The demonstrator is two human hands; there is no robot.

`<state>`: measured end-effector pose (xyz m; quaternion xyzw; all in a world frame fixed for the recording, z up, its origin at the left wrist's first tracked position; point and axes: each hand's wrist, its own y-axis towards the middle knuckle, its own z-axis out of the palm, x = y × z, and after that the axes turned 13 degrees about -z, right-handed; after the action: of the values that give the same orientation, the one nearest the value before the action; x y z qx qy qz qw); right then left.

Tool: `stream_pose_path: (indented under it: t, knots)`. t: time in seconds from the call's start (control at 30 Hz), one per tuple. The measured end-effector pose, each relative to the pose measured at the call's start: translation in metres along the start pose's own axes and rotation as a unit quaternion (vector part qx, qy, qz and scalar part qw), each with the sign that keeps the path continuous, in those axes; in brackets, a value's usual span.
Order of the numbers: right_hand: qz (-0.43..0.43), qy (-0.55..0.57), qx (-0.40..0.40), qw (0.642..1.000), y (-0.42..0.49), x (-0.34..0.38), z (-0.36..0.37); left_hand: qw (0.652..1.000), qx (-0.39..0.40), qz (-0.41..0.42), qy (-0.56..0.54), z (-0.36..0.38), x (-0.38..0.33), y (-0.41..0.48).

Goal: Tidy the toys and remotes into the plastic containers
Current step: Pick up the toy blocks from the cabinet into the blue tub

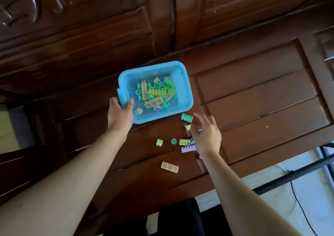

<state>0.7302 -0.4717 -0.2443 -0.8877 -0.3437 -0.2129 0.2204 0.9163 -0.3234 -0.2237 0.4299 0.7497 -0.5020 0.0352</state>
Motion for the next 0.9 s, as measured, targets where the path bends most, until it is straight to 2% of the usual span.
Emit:
stream_pose_path:
  t: [0.07, 0.13, 0.4, 0.5, 0.6, 0.7, 0.8, 0.9]
  knots:
    - [-0.004, -0.04, 0.064, 0.997, 0.007, -0.003, 0.014, 1.0, 0.002, -0.011, -0.006, -0.004, 0.008, 0.006]
    - [-0.002, -0.061, 0.089, 0.994, 0.012, -0.005, 0.024, 1.0, 0.01, -0.014, -0.014, -0.006, 0.014, 0.009]
    - [0.017, -0.052, 0.076, 0.996, 0.018, -0.002, 0.048, 0.999, 0.03, -0.016, -0.009, -0.01, 0.02, 0.015]
    - [0.049, -0.022, 0.025, 0.998, 0.011, 0.003, 0.043, 0.999, 0.034, -0.021, -0.013, -0.014, 0.018, 0.017]
    - [0.087, 0.024, -0.099, 0.991, 0.006, 0.018, 0.022, 0.999, 0.03, -0.023, -0.015, -0.018, 0.017, 0.017]
    - [0.046, 0.087, -0.193, 0.976, 0.001, 0.043, -0.004, 0.999, 0.032, -0.023, -0.021, -0.021, 0.017, 0.017]
    - [-0.013, 0.155, -0.194, 0.969, 0.0, 0.072, -0.014, 0.999, 0.044, -0.019, -0.015, -0.021, 0.018, 0.014]
    - [-0.065, 0.167, -0.136, 0.974, 0.001, 0.1, -0.004, 0.998, 0.059, -0.013, -0.001, -0.021, 0.021, 0.01]
